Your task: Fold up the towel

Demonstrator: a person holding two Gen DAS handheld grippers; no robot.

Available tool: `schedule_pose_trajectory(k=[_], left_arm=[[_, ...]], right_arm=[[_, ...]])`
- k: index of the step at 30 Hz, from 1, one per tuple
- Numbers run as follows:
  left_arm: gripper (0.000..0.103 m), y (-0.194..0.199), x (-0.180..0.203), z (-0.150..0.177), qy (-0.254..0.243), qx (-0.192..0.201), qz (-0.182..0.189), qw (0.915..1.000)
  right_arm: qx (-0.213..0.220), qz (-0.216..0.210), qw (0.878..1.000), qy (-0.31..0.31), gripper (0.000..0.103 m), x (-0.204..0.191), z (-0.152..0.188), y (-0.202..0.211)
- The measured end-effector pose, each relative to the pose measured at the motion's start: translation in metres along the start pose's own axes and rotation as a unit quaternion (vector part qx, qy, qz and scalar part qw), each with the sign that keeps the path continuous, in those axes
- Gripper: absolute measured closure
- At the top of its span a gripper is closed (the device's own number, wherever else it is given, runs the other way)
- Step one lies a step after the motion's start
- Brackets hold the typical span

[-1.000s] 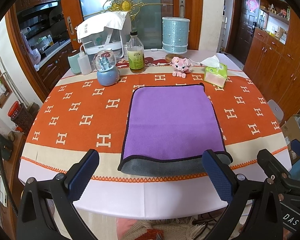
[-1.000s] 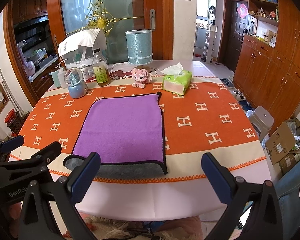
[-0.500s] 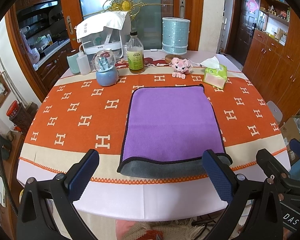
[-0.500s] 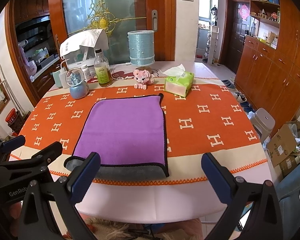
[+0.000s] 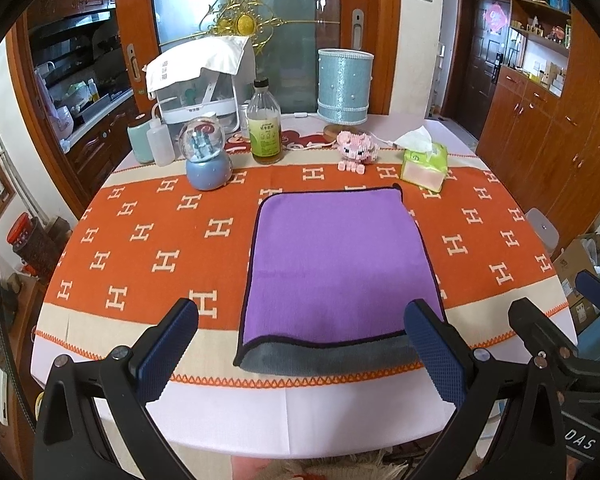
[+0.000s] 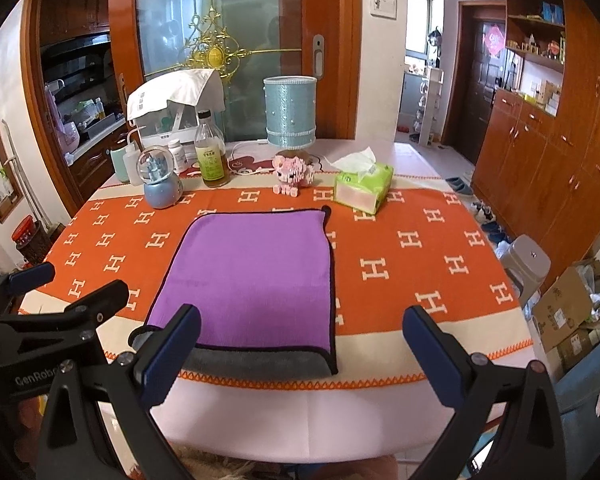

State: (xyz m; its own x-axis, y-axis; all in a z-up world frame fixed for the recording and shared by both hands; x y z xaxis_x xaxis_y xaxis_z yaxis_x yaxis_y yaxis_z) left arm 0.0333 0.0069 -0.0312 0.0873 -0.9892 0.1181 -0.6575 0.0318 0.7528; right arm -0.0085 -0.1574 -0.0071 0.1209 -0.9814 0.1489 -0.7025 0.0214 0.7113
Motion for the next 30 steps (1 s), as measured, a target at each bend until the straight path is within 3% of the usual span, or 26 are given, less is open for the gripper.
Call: schedule_pose_trajectory(k=[22,30], left_arm=[[0.001,-0.021,-0.03,-0.038,0.001,0.055,-0.02,0.9983],[0.001,-0.076,-0.055,-0.016,-0.012,-0.029,0.003,0.9995]], right_arm=[[0.047,0.034,0.998,0.012,0.001,0.021,-0.035,-0.002],[0.008,0.005,1.0,0.017,0.003,0.028,-0.007,-0.056]])
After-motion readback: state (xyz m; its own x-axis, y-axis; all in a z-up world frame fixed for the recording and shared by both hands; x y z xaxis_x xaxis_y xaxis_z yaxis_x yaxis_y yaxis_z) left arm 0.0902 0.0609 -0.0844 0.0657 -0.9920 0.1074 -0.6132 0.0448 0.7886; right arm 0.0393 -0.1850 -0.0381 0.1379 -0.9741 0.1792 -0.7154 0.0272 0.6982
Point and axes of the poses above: each gripper's, at about its wrist camera, not at the fingertips, and y roughly against the way its jaws point, x to its right, z to its underside, the point moved 4 cm from there along -y, roughly the way its jaws point, and after that the axes turned 11 degrees about y, right-handed, at the moved point
